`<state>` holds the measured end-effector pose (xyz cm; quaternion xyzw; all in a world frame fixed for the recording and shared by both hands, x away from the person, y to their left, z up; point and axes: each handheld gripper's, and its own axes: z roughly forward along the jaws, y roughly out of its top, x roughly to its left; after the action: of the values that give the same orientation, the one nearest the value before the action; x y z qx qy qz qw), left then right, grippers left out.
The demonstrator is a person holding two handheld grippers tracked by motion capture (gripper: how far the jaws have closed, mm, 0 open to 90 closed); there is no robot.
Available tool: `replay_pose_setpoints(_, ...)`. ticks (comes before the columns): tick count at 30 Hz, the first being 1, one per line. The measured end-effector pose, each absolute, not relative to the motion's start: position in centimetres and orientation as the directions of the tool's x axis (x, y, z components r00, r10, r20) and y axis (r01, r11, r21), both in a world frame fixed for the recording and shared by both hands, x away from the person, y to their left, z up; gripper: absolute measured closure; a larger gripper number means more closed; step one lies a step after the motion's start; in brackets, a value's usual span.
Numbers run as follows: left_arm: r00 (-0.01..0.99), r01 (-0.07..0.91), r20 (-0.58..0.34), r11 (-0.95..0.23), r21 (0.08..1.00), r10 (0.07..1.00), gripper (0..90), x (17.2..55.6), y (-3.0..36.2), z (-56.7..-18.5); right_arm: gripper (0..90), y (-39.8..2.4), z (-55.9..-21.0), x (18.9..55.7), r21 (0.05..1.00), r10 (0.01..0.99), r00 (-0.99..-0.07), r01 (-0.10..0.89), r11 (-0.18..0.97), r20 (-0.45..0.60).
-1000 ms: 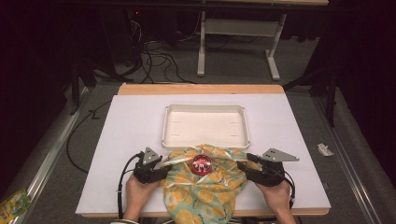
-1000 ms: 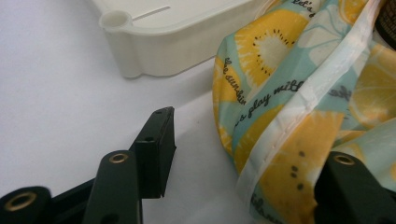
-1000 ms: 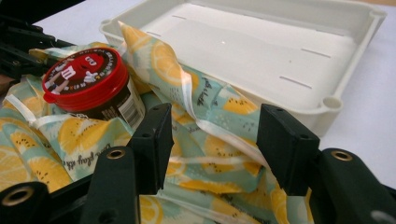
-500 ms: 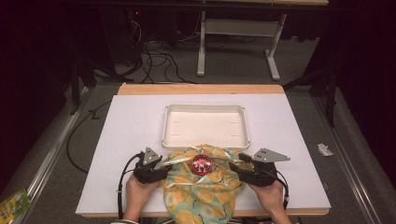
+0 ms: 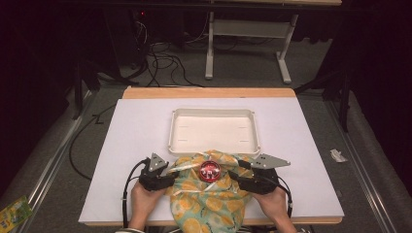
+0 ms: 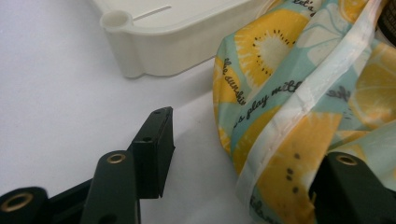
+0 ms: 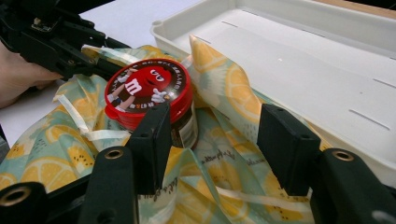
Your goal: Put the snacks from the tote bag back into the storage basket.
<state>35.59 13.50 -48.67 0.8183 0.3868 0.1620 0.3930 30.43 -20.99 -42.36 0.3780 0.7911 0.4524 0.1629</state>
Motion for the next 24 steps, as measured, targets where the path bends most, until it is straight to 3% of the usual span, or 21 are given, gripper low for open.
replay_pose_setpoints(13, 0.647, 0.506, -0.037, -0.392, 0.768, 0.761, 44.5, 35.6, 13.5, -48.7, 43.8, -18.6, -41.9, 30.7, 0.833, 0.701, -0.709, 0.43, 0.349, 0.072)
replay_pose_setpoints(24, 0.646, 0.508, -0.04, -0.39, 0.768, 0.763, 44.1, 35.6, 13.5, -48.7, 36.3, -16.5, -42.0, 31.5, 0.818, 0.668, -0.741, 0.426, 0.387, 0.07)
